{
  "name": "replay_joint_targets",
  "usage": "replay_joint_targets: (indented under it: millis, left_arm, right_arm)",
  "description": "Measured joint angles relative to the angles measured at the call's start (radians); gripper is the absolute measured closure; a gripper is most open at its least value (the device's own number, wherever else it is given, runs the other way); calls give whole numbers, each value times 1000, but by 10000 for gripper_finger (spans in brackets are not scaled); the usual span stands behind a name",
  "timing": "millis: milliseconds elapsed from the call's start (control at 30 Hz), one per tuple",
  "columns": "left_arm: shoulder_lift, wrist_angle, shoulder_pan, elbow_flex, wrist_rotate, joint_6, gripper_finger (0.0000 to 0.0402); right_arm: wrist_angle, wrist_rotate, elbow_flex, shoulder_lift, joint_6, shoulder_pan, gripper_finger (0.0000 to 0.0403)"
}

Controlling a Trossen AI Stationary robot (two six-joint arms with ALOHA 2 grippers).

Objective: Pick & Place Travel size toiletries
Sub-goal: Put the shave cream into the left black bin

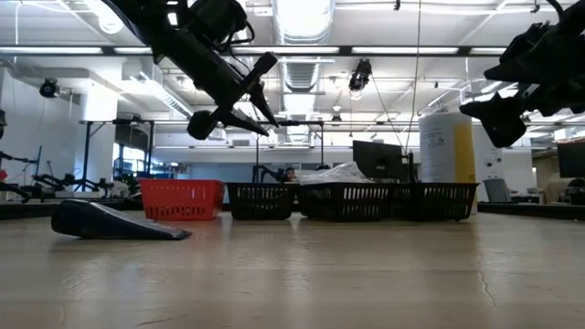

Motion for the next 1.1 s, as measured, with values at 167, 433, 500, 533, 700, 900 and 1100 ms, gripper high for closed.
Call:
replay_joint_targets:
  millis: [167, 433, 500, 533, 700, 900, 1100]
  left_arm:
    - [0, 29, -3, 5, -16, 141, 293]
    - [0, 32, -13, 32, -18, 243, 293]
    - [0, 31, -14, 33, -17, 244, 293]
    - [0, 31, -14, 34, -17, 244, 293]
    - [0, 30, -19, 34, -17, 243, 293]
    - [0, 30, -28, 34, -15, 243, 293]
    - [0, 30, -27, 34, -15, 242, 293]
  right_arm:
    - [-1, 0, 0, -41, 0, -2, 107]
    - [18, 0, 2, -122, 0, -5, 82]
    - [10, 0, 1, -121, 0, -7, 76]
    - [9, 0, 1, -121, 0, -8, 73]
    - [4, 0, 1, -122, 0, -8, 57]
    - [-2, 0, 1, -104, 0, -8, 44]
    - [0, 0, 1, -90, 0, -8, 52]
